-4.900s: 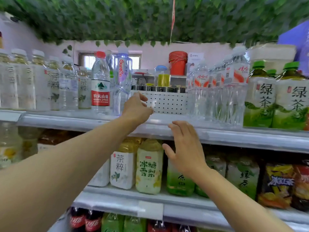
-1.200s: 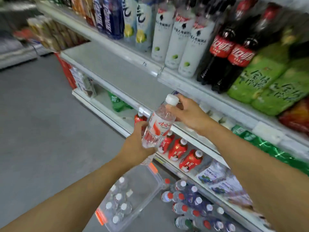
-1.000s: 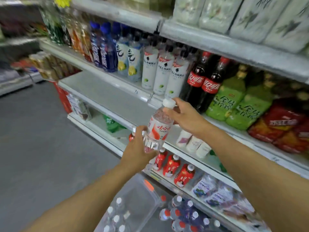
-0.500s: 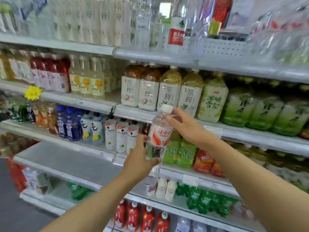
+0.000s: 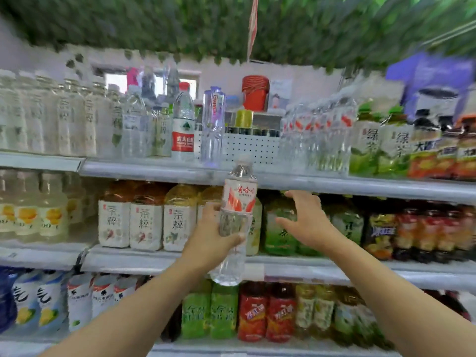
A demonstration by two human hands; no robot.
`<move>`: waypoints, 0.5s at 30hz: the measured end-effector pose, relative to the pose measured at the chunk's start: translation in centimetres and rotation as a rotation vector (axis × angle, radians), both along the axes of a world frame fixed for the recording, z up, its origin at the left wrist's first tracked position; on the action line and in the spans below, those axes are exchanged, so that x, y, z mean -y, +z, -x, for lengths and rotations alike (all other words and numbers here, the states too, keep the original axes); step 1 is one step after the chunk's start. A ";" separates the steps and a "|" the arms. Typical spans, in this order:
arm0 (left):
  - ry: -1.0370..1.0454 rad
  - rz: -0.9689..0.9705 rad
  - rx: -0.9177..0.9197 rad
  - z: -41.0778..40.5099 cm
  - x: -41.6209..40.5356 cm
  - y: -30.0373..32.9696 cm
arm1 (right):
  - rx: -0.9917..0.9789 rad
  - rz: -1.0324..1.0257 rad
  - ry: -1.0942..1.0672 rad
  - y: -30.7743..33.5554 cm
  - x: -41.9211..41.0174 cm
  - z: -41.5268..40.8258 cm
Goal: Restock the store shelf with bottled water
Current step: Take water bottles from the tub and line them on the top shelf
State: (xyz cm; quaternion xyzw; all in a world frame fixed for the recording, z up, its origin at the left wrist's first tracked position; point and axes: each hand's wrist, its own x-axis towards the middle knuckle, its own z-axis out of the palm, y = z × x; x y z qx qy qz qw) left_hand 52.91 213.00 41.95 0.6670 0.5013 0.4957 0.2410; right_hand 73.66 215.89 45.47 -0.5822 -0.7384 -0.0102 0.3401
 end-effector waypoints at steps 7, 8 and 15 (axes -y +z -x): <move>-0.045 -0.069 0.058 -6.0 -5.2 6.7 | 0.059 -0.079 -0.088 4.1 -5.6 -5.8; -0.055 -0.077 0.075 -6.9 -5.9 7.7 | 0.072 -0.092 -0.097 4.5 -6.3 -6.5; -0.033 -0.201 0.150 -12.6 -10.8 14.6 | 0.180 -0.168 -0.114 5.4 -10.4 -9.9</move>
